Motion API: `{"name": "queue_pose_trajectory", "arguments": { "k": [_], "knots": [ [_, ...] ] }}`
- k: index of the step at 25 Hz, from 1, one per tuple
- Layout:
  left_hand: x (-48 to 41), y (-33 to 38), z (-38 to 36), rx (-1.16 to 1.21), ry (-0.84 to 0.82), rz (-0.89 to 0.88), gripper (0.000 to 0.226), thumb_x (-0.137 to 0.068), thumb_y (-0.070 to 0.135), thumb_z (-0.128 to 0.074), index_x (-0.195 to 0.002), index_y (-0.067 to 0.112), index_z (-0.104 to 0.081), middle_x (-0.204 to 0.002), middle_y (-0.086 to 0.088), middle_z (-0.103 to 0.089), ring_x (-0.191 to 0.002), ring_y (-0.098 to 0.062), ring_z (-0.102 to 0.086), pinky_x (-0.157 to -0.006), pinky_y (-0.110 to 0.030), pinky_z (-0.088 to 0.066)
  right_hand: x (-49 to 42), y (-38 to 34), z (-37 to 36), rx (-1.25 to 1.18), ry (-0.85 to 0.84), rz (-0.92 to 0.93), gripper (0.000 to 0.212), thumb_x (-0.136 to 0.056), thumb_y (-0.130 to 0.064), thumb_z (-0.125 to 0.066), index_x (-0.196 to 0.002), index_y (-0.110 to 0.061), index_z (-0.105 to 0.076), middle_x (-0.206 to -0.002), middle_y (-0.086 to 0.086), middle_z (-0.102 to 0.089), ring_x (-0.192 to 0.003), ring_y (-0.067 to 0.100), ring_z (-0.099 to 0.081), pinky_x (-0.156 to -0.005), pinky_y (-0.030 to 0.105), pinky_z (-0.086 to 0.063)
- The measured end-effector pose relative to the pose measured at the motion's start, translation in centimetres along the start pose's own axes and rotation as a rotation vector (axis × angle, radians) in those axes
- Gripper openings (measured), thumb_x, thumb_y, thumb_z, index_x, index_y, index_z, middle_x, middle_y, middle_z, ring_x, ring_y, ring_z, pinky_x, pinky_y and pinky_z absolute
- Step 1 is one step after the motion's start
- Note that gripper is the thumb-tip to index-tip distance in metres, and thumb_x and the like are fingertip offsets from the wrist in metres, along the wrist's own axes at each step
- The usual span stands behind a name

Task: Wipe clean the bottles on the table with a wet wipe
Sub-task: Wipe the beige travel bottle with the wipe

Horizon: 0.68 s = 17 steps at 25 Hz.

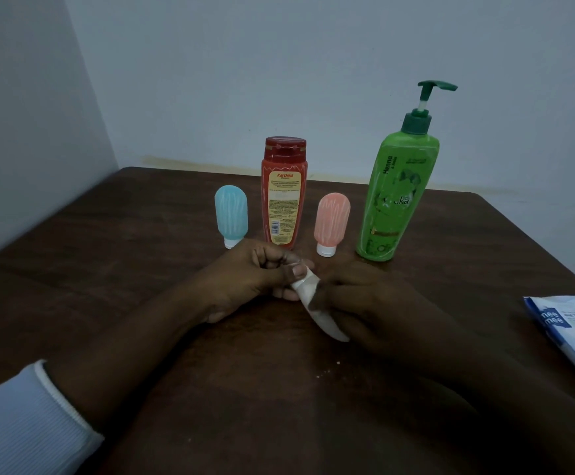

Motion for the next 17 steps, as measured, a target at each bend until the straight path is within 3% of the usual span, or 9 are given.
{"name": "queue_pose_trajectory", "arguments": {
  "k": [3, 5, 8, 10, 14, 17],
  "knots": [
    [-0.1, -0.1, 0.0, 0.011, -0.013, -0.006, 0.042, -0.083, 0.018, -0.069, -0.119, -0.005, -0.071, -0.116, -0.017, -0.077, -0.112, -0.028, -0.073, -0.092, -0.036, -0.062, -0.4, 1.3, -0.6, 0.026, 0.11, -0.096, 0.022, -0.086, -0.01, -0.062, -0.105, -0.016, -0.07, -0.108, 0.0, -0.064, -0.098, 0.013, -0.058, -0.083, 0.021, -0.045],
    [-0.1, 0.0, 0.0, 0.019, -0.006, 0.01, 0.04, -0.083, 0.018, -0.069, -0.117, -0.003, -0.072, -0.115, -0.016, -0.077, -0.113, -0.03, -0.072, -0.09, -0.035, -0.063, 0.2, 1.5, 0.2, -0.014, 0.09, -0.157, 0.019, -0.084, -0.015, -0.06, -0.101, -0.022, -0.068, -0.106, -0.006, -0.062, -0.096, 0.007, -0.056, -0.079, 0.021, -0.046],
    [0.0, 0.1, -0.1, 0.016, -0.005, 0.019, 0.037, -0.083, 0.018, -0.069, -0.115, -0.001, -0.073, -0.113, -0.016, -0.077, -0.106, -0.025, -0.075, -0.086, -0.03, -0.064, 0.3, -0.3, 0.2, -0.011, 0.043, -0.014, 0.02, -0.088, -0.02, -0.056, -0.101, -0.019, -0.071, -0.105, -0.005, -0.063, -0.096, 0.005, -0.053, -0.081, 0.012, -0.039],
    [0.1, 0.2, -0.1, 0.019, -0.008, 0.017, 0.042, -0.081, 0.02, -0.069, -0.115, -0.004, -0.072, -0.113, -0.019, -0.077, -0.1, -0.021, -0.076, -0.083, -0.028, -0.064, -0.5, -0.8, -0.6, 0.057, 0.072, 0.067, 0.024, -0.093, -0.02, -0.055, -0.106, -0.012, -0.073, -0.108, 0.002, -0.066, -0.097, 0.012, -0.056, -0.084, 0.019, -0.042],
    [0.0, 0.1, -0.1, 0.014, -0.023, 0.014, 0.044, -0.08, 0.023, -0.07, -0.116, -0.003, -0.073, -0.114, -0.017, -0.077, -0.108, -0.027, -0.074, -0.086, -0.031, -0.063, -0.5, 1.2, -0.6, 0.078, 0.133, -0.096, 0.021, -0.088, -0.014, -0.058, -0.106, -0.013, -0.069, -0.109, 0.003, -0.064, -0.098, 0.021, -0.06, -0.083, 0.031, -0.048],
    [0.0, 0.1, -0.1, 0.014, -0.011, 0.016, 0.04, -0.081, 0.022, -0.072, -0.113, -0.002, -0.074, -0.111, -0.017, -0.078, -0.104, -0.025, -0.074, -0.084, -0.029, -0.064, 0.3, 0.0, -0.3, 0.071, 0.093, 0.021, 0.022, -0.089, -0.018, -0.054, -0.103, -0.013, -0.071, -0.109, 0.003, -0.065, -0.099, 0.016, -0.058, -0.086, 0.026, -0.047]
  ]
}}
Point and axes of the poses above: each hand's wrist, its own x-axis away from the middle knuckle, its own z-axis out of the back of the hand, y = z × x, the point moved 1 cm from there along -x, towards the middle knuckle
